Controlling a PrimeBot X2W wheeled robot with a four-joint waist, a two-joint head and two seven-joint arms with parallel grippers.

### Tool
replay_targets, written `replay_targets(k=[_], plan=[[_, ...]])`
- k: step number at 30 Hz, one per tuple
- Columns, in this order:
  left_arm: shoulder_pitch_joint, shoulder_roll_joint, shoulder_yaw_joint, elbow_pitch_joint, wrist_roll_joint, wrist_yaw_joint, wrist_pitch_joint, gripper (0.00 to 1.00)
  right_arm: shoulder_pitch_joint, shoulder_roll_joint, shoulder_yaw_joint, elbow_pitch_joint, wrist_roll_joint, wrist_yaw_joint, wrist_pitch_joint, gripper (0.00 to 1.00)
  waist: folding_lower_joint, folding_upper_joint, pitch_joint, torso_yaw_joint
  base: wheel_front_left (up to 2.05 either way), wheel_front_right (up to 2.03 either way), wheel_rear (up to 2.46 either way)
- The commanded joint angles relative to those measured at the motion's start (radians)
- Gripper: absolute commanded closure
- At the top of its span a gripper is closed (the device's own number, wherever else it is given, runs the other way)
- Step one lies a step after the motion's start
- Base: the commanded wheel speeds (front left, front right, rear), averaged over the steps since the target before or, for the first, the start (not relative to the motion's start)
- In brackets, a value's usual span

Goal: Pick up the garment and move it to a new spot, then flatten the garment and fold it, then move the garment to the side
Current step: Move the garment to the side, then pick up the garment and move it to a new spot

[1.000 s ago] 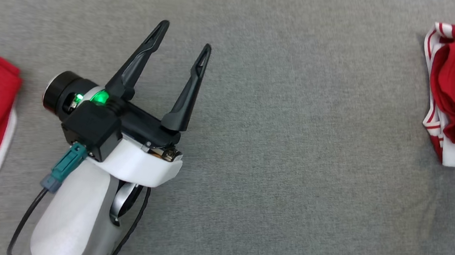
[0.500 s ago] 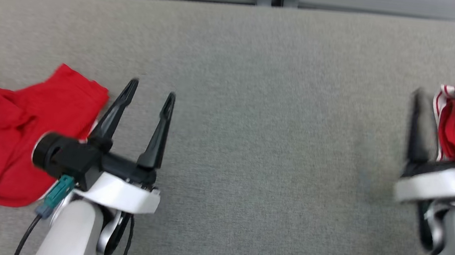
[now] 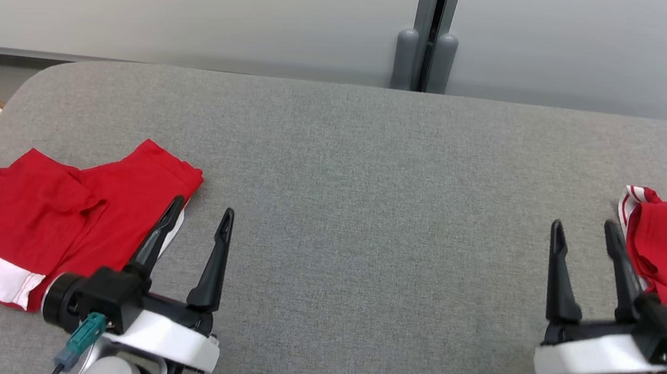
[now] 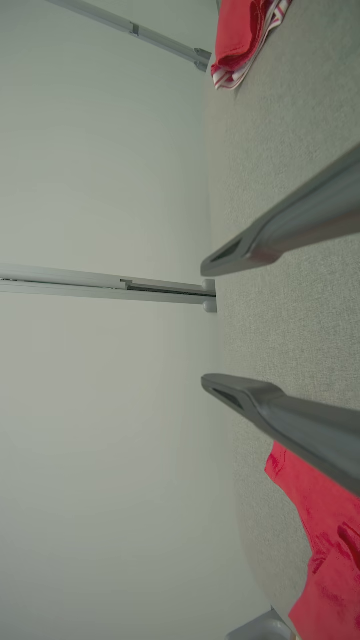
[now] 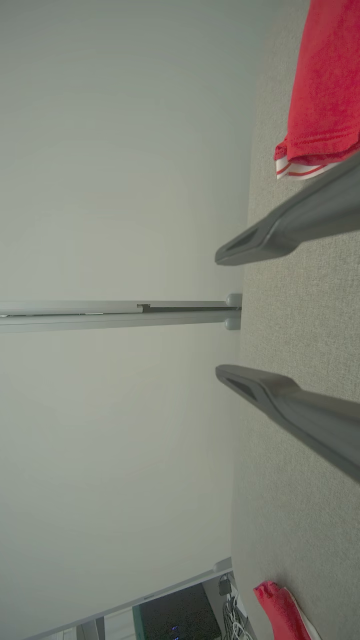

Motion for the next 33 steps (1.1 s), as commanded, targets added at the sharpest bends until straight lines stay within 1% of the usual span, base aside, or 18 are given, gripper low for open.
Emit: replay_targets(k=[1,7,11,22,33], plan=[[0.022,0.003,0.010,0.005,-0.008,0.009,0.000,0.00,0.040,0.008,-0.005,-0.015,0.002,-0.001,-0.001,0.00,-0.0001,-0.0001,-0.015,0.000,0.00,0.00,0.00],[0.049,0.003,0.025,0.008,-0.022,0.018,0.000,0.00,0.105,0.020,0.019,-0.013,0.014,-0.001,-0.001,0.00,-0.0001,-0.0001,-0.028,-0.005,0.00,0.00,0.00],[0.054,0.003,0.024,0.008,-0.023,0.018,0.000,0.00,0.122,0.023,0.028,-0.010,0.022,-0.001,-0.001,0.00,-0.0001,-0.0001,-0.027,-0.009,0.00,0.00,0.00],[0.055,0.003,0.021,0.008,-0.025,0.022,0.000,0.00,0.113,0.024,0.027,-0.008,0.052,-0.001,-0.001,0.00,-0.0001,-0.0001,-0.030,-0.013,0.00,0.00,0.00],[0.052,0.003,0.015,0.011,-0.033,0.024,0.000,0.00,0.113,0.024,0.028,-0.005,0.046,-0.001,-0.001,0.00,-0.0001,-0.0001,-0.029,-0.012,0.00,0.00,0.00]])
